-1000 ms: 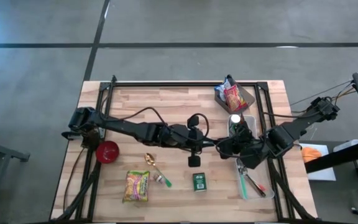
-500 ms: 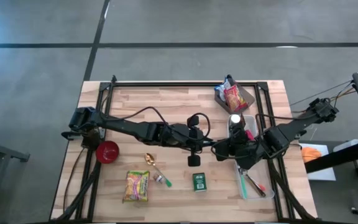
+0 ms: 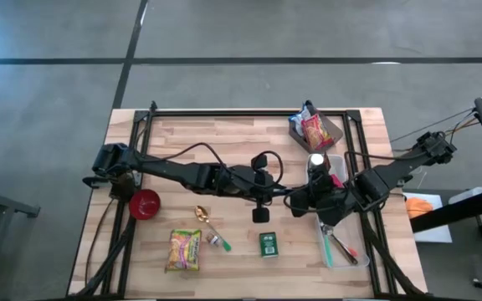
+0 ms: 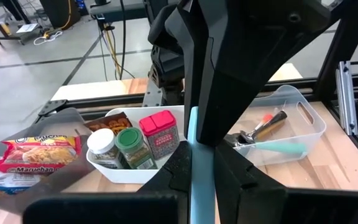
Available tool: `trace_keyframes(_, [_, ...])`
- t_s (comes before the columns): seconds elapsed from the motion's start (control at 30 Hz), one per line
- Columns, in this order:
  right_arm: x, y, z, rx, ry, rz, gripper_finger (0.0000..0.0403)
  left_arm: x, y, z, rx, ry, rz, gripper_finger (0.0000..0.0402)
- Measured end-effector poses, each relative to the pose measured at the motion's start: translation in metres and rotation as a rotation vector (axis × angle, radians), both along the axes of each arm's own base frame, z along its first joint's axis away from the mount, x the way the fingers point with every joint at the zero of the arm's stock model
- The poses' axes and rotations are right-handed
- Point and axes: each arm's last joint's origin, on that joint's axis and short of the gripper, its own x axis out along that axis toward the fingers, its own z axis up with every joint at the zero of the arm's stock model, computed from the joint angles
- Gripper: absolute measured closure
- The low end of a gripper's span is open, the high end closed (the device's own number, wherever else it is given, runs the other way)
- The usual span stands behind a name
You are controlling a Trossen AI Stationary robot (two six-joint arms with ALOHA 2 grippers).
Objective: Pick & Place Food Item
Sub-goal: Put the blue spoon into the transparent bin
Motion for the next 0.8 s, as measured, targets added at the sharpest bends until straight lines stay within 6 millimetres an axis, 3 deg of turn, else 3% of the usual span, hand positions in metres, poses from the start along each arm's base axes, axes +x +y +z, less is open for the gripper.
trace_keyframes(0.17, [-0.001, -0.001, 0.0, -0.018, 0.012, 0.005, 0.0376, 0.0, 0.0, 0.001, -0.003, -0.005, 0.001, 0.0364])
trace_keyframes(0.53, [-0.006, -0.004, 0.002, -0.079, 0.031, 0.03, 0.0376, 0.001, 0.001, 0.009, -0.07, -0.068, 0.024, 0.0167])
trace_keyframes(0.8, [-0.021, -0.012, 0.006, -0.101, 0.075, 0.01, 0.0376, -0.005, 0.007, 0.027, -0.105, -0.111, 0.045, 0.009])
